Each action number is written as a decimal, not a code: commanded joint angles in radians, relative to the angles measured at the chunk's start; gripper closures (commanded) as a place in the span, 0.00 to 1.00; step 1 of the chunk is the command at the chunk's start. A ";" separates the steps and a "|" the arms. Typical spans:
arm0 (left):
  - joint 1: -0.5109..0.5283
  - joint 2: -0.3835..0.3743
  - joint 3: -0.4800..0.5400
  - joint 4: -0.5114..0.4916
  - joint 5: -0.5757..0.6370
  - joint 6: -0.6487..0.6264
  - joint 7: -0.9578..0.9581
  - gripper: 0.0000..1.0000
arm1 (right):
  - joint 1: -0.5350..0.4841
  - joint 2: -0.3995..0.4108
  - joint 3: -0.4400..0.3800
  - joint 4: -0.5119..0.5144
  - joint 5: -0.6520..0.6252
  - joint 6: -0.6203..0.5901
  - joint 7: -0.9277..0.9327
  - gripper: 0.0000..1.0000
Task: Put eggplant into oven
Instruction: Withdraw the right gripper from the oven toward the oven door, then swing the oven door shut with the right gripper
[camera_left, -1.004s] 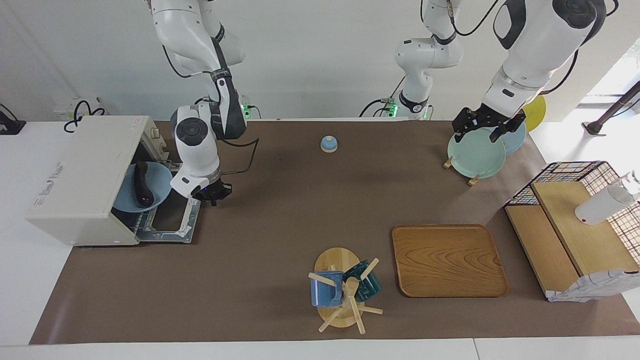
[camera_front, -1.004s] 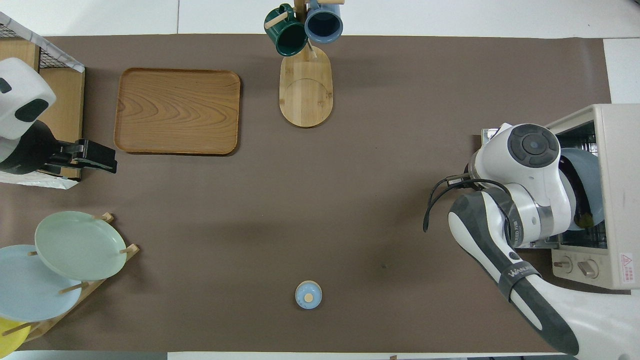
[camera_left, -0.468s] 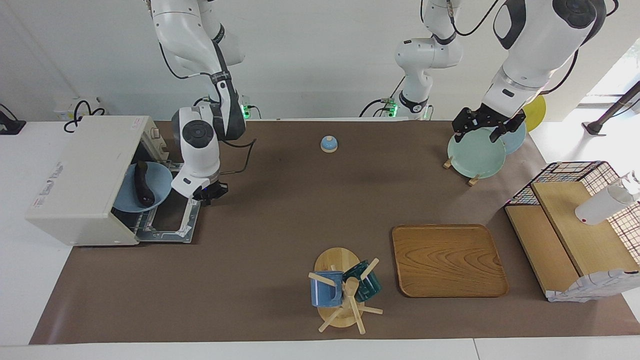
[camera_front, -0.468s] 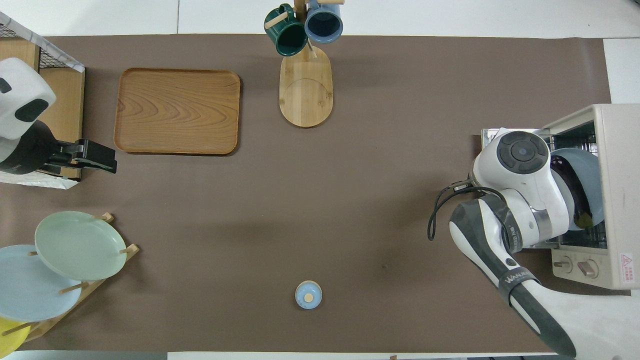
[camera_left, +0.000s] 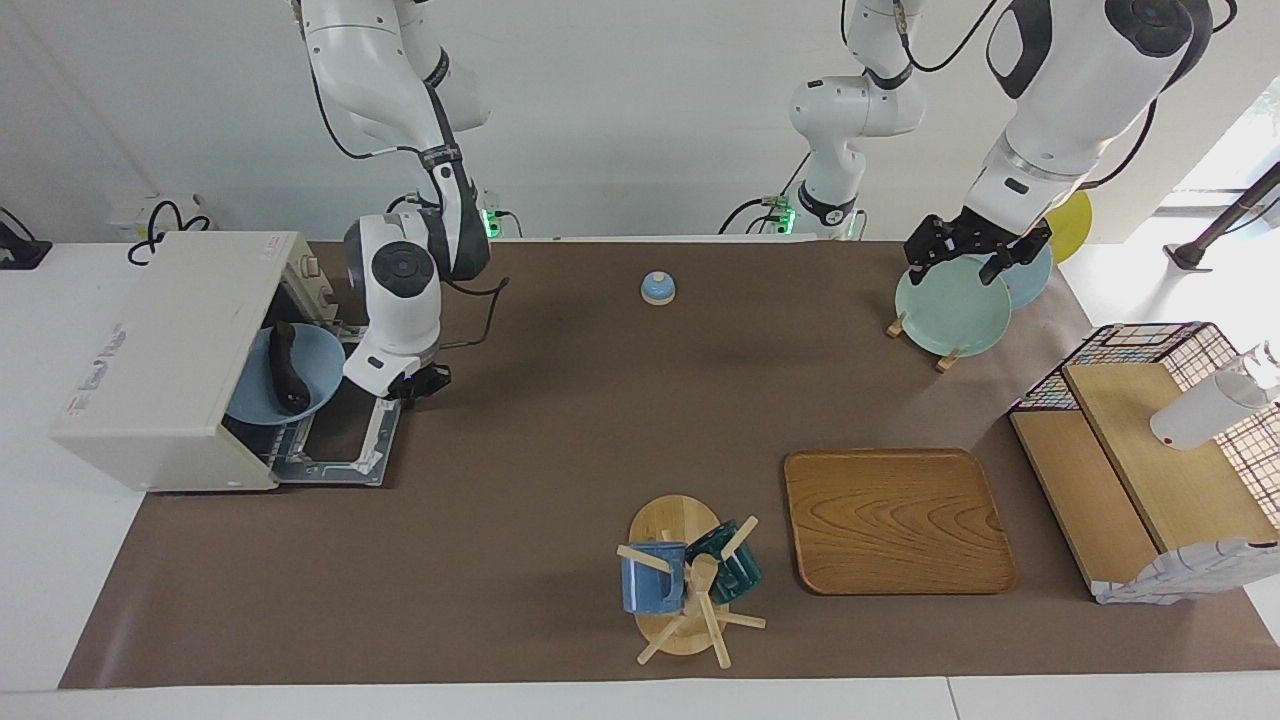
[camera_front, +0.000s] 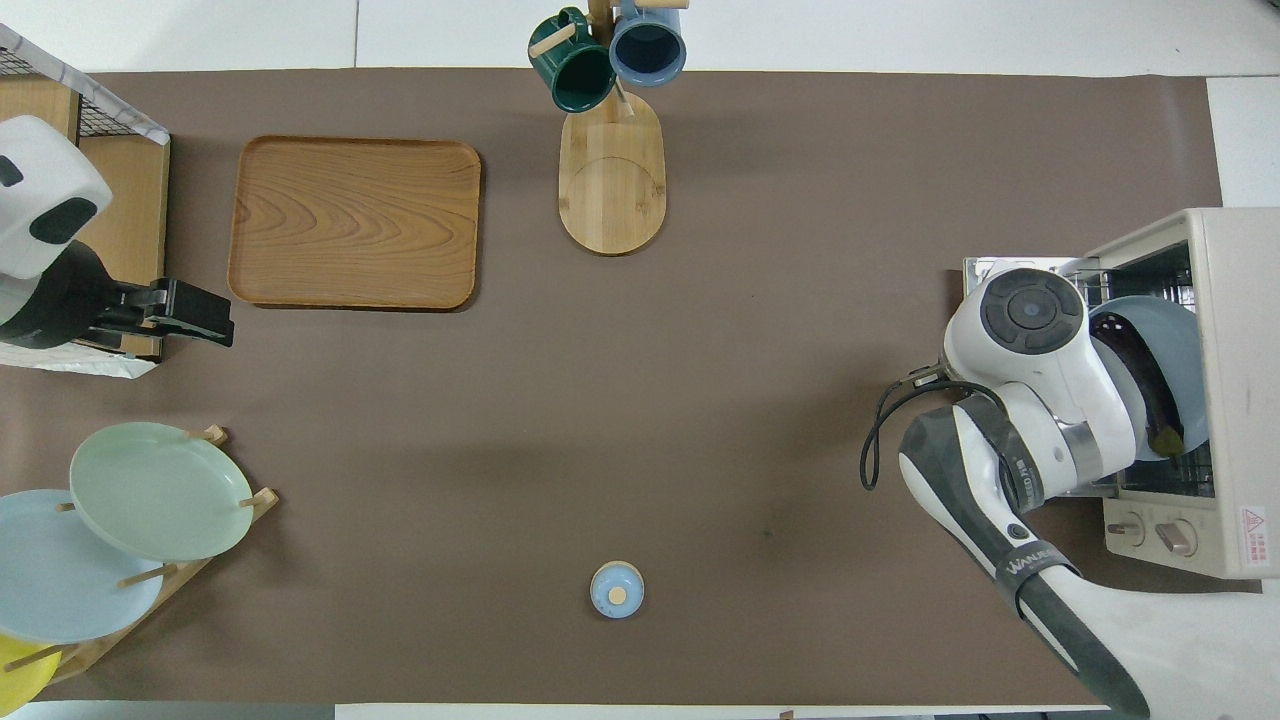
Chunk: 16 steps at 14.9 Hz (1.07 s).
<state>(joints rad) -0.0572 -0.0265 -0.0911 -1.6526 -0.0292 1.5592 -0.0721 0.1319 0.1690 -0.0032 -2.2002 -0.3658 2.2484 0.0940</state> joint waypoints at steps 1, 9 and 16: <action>0.008 -0.003 -0.004 -0.001 0.009 0.012 0.014 0.00 | -0.020 -0.009 0.005 0.008 -0.073 -0.042 0.004 1.00; 0.008 -0.003 -0.004 -0.001 0.009 0.012 0.014 0.00 | -0.050 -0.009 0.008 0.215 -0.071 -0.274 -0.169 1.00; 0.008 -0.003 -0.004 -0.001 0.009 0.012 0.014 0.00 | -0.139 -0.072 0.005 0.279 -0.015 -0.383 -0.315 1.00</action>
<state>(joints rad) -0.0572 -0.0265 -0.0911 -1.6526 -0.0292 1.5592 -0.0721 0.0511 0.0727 0.0148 -1.9653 -0.3919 1.8730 -0.1397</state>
